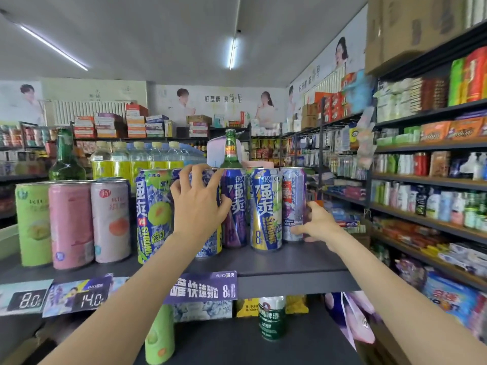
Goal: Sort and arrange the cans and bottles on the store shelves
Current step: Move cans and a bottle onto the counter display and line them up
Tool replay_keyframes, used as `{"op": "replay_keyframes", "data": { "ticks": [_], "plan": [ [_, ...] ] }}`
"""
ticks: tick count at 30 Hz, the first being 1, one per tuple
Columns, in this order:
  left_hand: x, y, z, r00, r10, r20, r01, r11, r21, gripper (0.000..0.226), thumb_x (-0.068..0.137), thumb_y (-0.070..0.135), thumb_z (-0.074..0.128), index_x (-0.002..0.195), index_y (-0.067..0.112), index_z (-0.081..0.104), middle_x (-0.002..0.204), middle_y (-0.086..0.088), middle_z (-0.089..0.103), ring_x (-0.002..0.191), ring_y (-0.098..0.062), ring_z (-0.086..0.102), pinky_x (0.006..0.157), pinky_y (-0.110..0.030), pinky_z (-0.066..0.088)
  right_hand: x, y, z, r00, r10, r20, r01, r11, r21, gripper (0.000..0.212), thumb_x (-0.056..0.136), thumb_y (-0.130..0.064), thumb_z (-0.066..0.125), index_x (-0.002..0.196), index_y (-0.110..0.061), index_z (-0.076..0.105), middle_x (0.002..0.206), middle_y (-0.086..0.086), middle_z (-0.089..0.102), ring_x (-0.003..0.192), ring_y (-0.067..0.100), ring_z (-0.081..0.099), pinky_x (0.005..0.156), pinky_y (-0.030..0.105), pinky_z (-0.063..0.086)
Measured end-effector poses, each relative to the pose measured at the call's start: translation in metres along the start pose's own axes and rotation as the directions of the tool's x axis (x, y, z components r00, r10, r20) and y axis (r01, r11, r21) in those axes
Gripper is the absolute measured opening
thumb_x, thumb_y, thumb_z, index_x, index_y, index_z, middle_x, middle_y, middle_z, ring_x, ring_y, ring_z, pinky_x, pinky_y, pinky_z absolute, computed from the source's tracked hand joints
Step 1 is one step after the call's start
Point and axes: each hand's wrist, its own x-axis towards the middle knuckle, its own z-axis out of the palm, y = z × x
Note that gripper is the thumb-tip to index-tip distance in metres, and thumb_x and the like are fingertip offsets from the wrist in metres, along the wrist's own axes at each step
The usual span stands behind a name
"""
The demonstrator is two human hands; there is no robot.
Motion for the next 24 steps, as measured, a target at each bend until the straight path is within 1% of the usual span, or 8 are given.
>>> {"op": "replay_keyframes", "data": {
  "ticks": [3,7,11,15,18,21,22,24],
  "plan": [
    [0.000,-0.003,0.001,1.000,0.021,-0.012,-0.021,1.000,-0.001,0.048,0.075,0.034,0.039,0.114,0.018,0.062,0.111,-0.013,0.055,0.107,-0.030,0.035,0.077,-0.047,0.045,0.013,-0.010,0.007,1.000,-0.011,0.000,0.011,0.999,-0.033,0.058,0.075,-0.008,0.077,0.122,-0.015,0.043,0.117,0.006,0.057,0.105,0.025,0.057,0.080,0.043,0.056],
    [-0.001,-0.007,0.003,0.997,0.052,-0.054,-0.053,0.999,-0.010,0.048,0.075,0.033,0.039,0.114,0.017,0.061,0.112,-0.014,0.054,0.108,-0.031,0.036,0.076,-0.049,0.045,0.037,-0.010,0.017,1.000,0.001,-0.019,-0.003,0.996,-0.086,0.055,0.079,-0.011,0.074,0.124,-0.012,0.043,0.124,0.011,0.054,0.110,0.028,0.054,0.081,0.043,0.056],
    [0.000,-0.006,0.004,0.997,0.060,-0.039,-0.060,0.998,0.011,0.048,0.075,0.033,0.040,0.115,0.017,0.061,0.113,-0.015,0.054,0.108,-0.034,0.040,0.076,-0.049,0.045,0.053,-0.005,0.021,0.999,-0.041,-0.034,0.036,0.990,-0.138,0.060,0.079,-0.017,0.074,0.128,-0.011,0.040,0.128,0.014,0.053,0.115,0.032,0.052,0.092,0.046,0.050],
    [0.002,-0.005,0.000,0.998,0.057,-0.015,-0.057,0.998,0.010,0.046,0.074,0.031,0.045,0.114,0.015,0.062,0.111,-0.015,0.054,0.108,-0.032,0.036,0.076,-0.048,0.044,0.046,-0.004,0.012,0.998,-0.055,-0.017,0.054,0.995,-0.078,0.067,0.079,-0.019,0.074,0.134,-0.010,0.036,0.126,0.011,0.052,0.116,0.031,0.051,0.093,0.047,0.049],
    [0.003,-0.005,-0.006,0.997,0.067,0.027,-0.068,0.997,0.029,0.043,0.071,0.025,0.055,0.111,0.013,0.064,0.108,-0.017,0.056,0.105,-0.037,0.045,0.079,-0.050,0.044,0.031,-0.011,-0.001,0.994,-0.100,-0.049,0.099,0.995,-0.019,0.072,0.079,-0.023,0.074,0.138,-0.012,0.034,0.130,0.013,0.050,0.115,0.029,0.051,0.094,0.044,0.048],
    [0.007,-0.005,-0.014,0.994,0.069,0.090,-0.070,0.997,0.011,0.042,0.072,0.023,0.053,0.111,0.011,0.065,0.106,-0.019,0.056,0.101,-0.042,0.051,0.085,-0.052,0.040,0.012,-0.031,-0.018,0.979,-0.186,-0.088,0.189,0.981,0.033,0.067,0.080,-0.022,0.073,0.136,-0.014,0.037,0.127,0.011,0.051,0.111,0.027,0.054,0.085,0.038,0.051],
    [0.010,-0.006,-0.017,0.993,0.064,0.096,-0.064,0.998,-0.001,0.042,0.075,0.022,0.052,0.113,0.011,0.064,0.107,-0.018,0.056,0.102,-0.041,0.050,0.087,-0.051,0.038,0.006,-0.041,-0.024,0.969,-0.220,-0.114,0.225,0.973,0.040,0.066,0.080,-0.022,0.073,0.136,-0.014,0.038,0.127,0.011,0.052,0.110,0.026,0.054,0.086,0.038,0.051],
    [0.018,-0.008,-0.023,0.995,0.043,0.093,-0.039,0.998,-0.050,0.040,0.083,0.020,0.052,0.121,0.014,0.059,0.117,-0.015,0.053,0.108,-0.038,0.045,0.092,-0.048,0.033,-0.006,-0.064,-0.036,0.943,-0.288,-0.165,0.300,0.952,0.055,0.063,0.080,-0.022,0.073,0.134,-0.015,0.040,0.125,0.010,0.053,0.109,0.025,0.056,0.093,0.041,0.049]
  ]
}}
